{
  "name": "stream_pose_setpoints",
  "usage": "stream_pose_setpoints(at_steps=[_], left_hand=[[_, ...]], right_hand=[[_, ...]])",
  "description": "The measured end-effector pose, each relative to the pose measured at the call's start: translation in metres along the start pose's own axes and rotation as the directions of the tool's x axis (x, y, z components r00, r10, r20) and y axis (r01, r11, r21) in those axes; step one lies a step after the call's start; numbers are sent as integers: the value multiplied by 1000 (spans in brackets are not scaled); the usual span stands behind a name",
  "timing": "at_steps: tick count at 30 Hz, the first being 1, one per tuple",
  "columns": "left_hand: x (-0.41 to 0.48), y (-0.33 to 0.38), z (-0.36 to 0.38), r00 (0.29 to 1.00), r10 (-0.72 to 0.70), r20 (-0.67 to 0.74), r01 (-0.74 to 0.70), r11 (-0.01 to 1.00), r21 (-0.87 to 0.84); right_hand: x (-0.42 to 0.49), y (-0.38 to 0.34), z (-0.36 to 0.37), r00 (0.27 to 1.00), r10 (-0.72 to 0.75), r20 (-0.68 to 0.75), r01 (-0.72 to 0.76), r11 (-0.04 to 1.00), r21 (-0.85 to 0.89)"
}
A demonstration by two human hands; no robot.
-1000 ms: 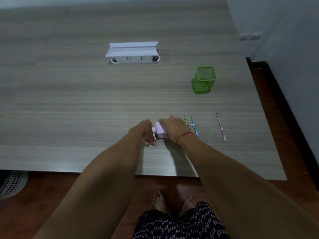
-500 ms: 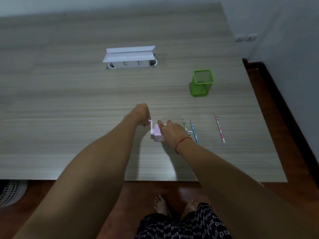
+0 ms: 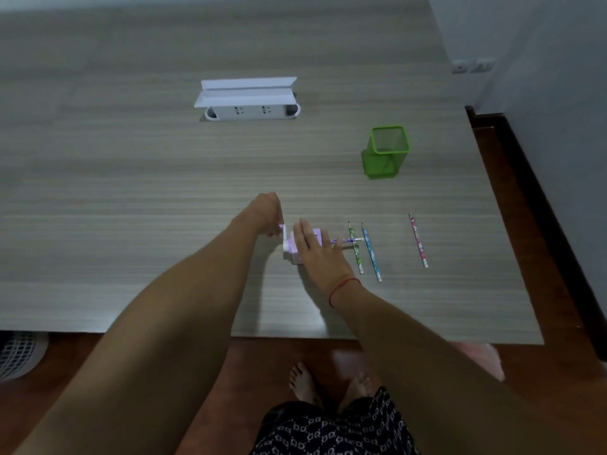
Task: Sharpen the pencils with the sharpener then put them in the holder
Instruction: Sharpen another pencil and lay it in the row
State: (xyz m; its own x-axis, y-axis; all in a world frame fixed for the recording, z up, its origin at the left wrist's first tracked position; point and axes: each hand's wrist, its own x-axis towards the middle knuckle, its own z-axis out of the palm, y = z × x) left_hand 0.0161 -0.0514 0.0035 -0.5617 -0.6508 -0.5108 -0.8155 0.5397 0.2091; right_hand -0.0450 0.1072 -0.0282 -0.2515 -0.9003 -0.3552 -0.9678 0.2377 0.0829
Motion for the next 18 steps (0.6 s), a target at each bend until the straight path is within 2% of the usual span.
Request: stream_pose_setpoints(at_steps=[2, 4, 5, 8, 12, 15, 16, 18], left_hand=[[-2, 4, -13, 999, -8, 50, 8, 1000, -2], [-8, 5, -27, 987, -35, 158, 38, 999, -15], [-11, 5, -33, 970, -54, 238, 67, 997, -49], [-26, 3, -35, 901, -67, 429, 157, 971, -178], [-39, 1, -20, 860, -69, 506, 237, 932, -275], [-40, 0, 11, 825, -75, 560, 247, 939, -239], [-40, 1, 22, 824, -87, 559, 233, 953, -196], [-38, 0, 38, 873, -112, 475, 192, 974, -123]], right_hand=[[0, 2, -5, 997, -67, -36, 69, 995, 70], [1, 7, 0, 990, -122, -68, 128, 987, 95], [0, 8, 0, 989, -115, -90, 121, 990, 72], [1, 4, 3, 997, -66, -30, 67, 998, 3], [6, 5, 8, 993, -63, -103, 65, 998, 8], [3, 4, 2, 990, -93, -108, 95, 995, 15], [6, 3, 3, 987, -111, -118, 118, 992, 49], [8, 3, 3, 978, -114, -175, 133, 986, 101]])
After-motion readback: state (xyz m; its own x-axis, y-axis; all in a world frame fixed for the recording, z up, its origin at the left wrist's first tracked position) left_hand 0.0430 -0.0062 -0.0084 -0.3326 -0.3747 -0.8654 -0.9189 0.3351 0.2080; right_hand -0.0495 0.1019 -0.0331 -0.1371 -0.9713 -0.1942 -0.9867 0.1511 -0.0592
